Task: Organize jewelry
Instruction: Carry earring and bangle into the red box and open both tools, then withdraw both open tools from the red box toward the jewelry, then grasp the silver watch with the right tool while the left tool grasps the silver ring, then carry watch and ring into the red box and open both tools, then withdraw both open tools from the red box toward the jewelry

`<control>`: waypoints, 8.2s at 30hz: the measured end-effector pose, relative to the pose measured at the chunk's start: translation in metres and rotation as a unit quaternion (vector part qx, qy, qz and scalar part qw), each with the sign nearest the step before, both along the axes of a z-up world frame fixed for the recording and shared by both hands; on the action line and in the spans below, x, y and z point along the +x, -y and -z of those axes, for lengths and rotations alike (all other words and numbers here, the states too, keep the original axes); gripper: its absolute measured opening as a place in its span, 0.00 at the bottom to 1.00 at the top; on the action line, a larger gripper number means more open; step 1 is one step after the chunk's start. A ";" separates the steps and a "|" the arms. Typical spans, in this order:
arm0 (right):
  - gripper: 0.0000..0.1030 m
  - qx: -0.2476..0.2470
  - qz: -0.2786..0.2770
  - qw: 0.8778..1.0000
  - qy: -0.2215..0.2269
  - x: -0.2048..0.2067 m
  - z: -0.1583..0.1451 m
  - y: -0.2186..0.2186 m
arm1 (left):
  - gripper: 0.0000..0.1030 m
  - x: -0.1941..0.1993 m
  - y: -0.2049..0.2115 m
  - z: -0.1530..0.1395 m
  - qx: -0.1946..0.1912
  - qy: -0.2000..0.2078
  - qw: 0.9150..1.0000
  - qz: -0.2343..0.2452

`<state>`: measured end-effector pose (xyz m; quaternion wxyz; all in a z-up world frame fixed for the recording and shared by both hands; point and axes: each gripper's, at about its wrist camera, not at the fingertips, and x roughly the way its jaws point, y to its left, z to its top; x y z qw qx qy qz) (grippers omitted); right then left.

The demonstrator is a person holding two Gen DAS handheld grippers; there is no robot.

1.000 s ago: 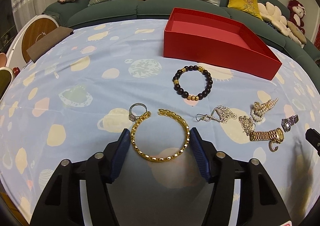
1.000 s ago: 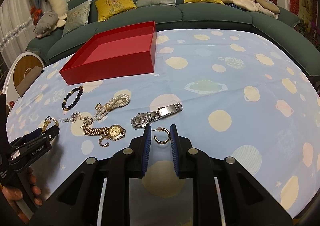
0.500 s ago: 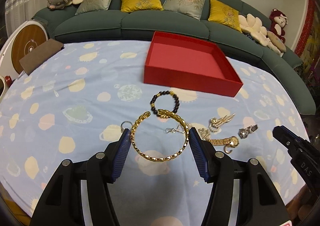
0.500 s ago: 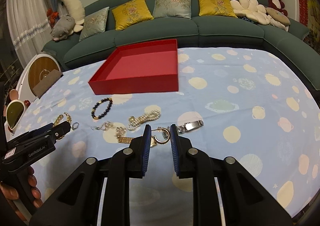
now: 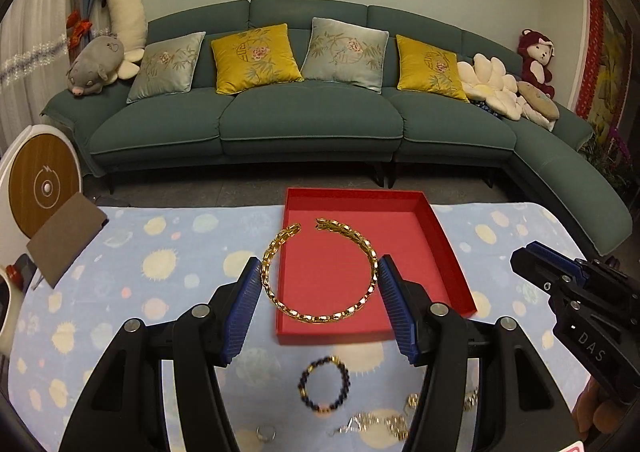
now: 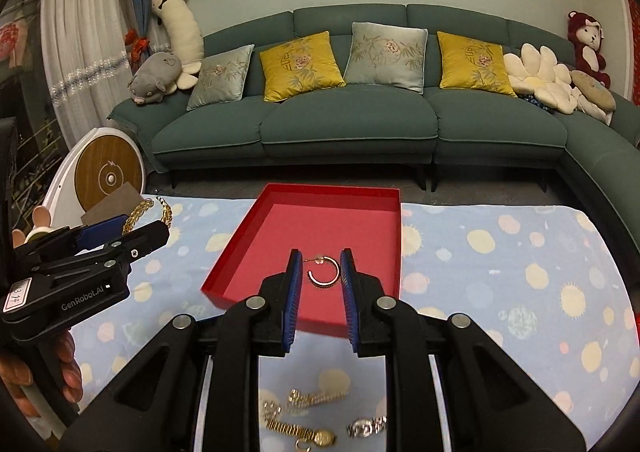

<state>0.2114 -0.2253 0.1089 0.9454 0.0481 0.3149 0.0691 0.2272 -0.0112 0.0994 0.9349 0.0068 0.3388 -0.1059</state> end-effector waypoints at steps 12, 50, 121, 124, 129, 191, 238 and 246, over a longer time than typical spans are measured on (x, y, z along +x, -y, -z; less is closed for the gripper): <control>0.18 0.002 0.023 0.997 -0.072 0.148 0.065 0.010 | 0.55 0.138 0.042 0.077 0.021 -0.065 0.998 0.006; 0.62 -0.023 0.070 0.996 0.055 -0.087 -0.014 0.062 | 0.77 -0.063 -0.038 -0.001 0.002 0.007 0.999 -0.035; 0.24 0.007 0.099 0.985 -0.139 -0.105 0.163 0.040 | 0.65 -0.083 -0.062 0.171 0.018 -0.116 0.988 -0.101; 0.24 0.011 0.093 0.986 -0.141 -0.109 0.162 0.040 | 0.57 -0.082 -0.057 0.171 0.025 -0.112 0.989 -0.094; 0.24 0.011 0.085 0.986 -0.144 -0.113 0.162 0.038 | 0.37 -0.084 -0.055 0.170 0.013 -0.108 0.991 -0.083; 0.24 0.015 -0.022 0.996 0.091 -0.097 -0.067 0.004 | 0.17 -0.081 0.001 -0.061 -0.049 0.072 0.993 0.085; 0.47 0.017 -0.002 1.000 0.017 -0.031 0.006 0.029 | 0.55 -0.017 -0.021 0.020 -0.001 -0.001 1.000 -0.008; 0.47 -0.010 -0.026 0.999 -0.035 -0.112 0.060 0.016 | 0.55 -0.089 -0.051 0.068 -0.034 -0.079 0.996 -0.028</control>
